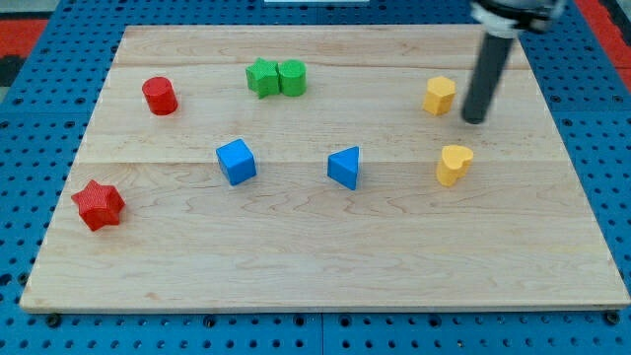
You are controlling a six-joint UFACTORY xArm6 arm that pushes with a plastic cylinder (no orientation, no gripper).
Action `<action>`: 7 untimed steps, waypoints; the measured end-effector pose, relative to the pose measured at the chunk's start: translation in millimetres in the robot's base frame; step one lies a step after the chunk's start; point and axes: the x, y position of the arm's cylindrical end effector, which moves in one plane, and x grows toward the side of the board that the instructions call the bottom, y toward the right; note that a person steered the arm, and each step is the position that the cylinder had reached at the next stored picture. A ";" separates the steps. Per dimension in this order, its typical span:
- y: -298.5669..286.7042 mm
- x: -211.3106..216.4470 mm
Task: Push the yellow heart to the bottom of the yellow hexagon
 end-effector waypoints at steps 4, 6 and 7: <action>-73.5 133.1; -98.0 40.0; -98.2 65.9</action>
